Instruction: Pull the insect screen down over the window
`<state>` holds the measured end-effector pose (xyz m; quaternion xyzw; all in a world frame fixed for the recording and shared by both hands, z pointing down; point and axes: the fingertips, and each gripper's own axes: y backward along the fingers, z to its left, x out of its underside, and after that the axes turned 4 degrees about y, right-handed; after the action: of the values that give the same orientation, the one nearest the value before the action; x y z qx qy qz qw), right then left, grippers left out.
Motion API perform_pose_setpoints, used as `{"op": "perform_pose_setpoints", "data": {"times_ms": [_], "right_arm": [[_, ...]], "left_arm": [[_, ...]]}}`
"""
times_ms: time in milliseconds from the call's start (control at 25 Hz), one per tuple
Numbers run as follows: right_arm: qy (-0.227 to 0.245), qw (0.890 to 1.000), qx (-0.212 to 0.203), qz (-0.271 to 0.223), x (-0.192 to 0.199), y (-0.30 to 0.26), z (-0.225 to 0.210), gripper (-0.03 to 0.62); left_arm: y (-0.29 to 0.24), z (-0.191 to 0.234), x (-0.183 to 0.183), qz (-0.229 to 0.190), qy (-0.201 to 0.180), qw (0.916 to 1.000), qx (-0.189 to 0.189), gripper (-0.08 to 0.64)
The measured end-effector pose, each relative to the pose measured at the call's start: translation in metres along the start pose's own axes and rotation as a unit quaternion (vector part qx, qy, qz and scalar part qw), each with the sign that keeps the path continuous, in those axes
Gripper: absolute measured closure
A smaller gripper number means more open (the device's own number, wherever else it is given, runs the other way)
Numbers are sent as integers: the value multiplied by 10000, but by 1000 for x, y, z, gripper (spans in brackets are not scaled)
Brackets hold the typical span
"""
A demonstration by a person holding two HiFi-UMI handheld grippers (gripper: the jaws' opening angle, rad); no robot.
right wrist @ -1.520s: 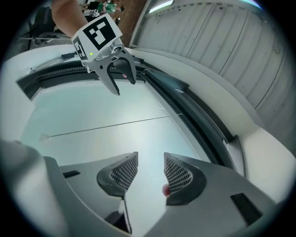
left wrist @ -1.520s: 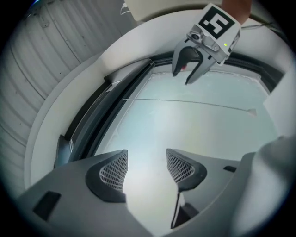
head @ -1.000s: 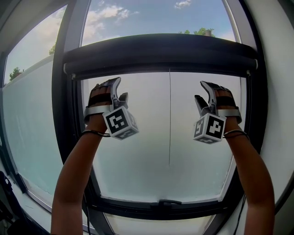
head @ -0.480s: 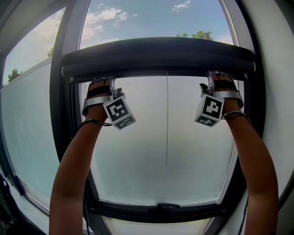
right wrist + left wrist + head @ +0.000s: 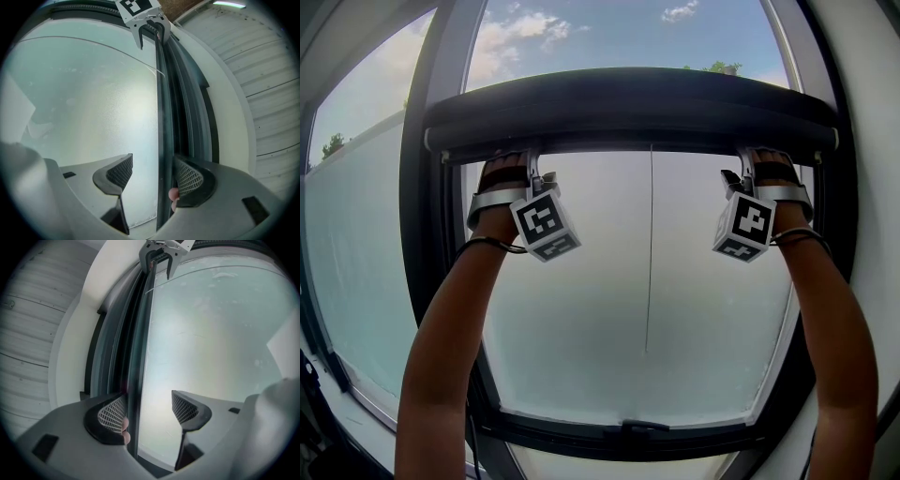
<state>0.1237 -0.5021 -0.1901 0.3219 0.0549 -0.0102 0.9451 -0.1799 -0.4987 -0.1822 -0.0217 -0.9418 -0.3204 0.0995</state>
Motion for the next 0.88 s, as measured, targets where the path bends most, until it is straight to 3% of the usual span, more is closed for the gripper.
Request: {"op": "perform_pose_setpoints", "data": {"times_ms": [200, 520, 880], "right_arm": [[-172, 9993, -326, 33, 0, 4, 4, 339], [-178, 9987, -480, 18, -3, 18, 21, 339], [-153, 9973, -709, 98, -5, 38, 44, 339]], "left_arm": [[4, -3, 0, -50, -72, 9999, 96, 278], [17, -19, 4, -2, -110, 9998, 191, 278], [37, -43, 9, -21, -177, 9983, 563, 278]]}}
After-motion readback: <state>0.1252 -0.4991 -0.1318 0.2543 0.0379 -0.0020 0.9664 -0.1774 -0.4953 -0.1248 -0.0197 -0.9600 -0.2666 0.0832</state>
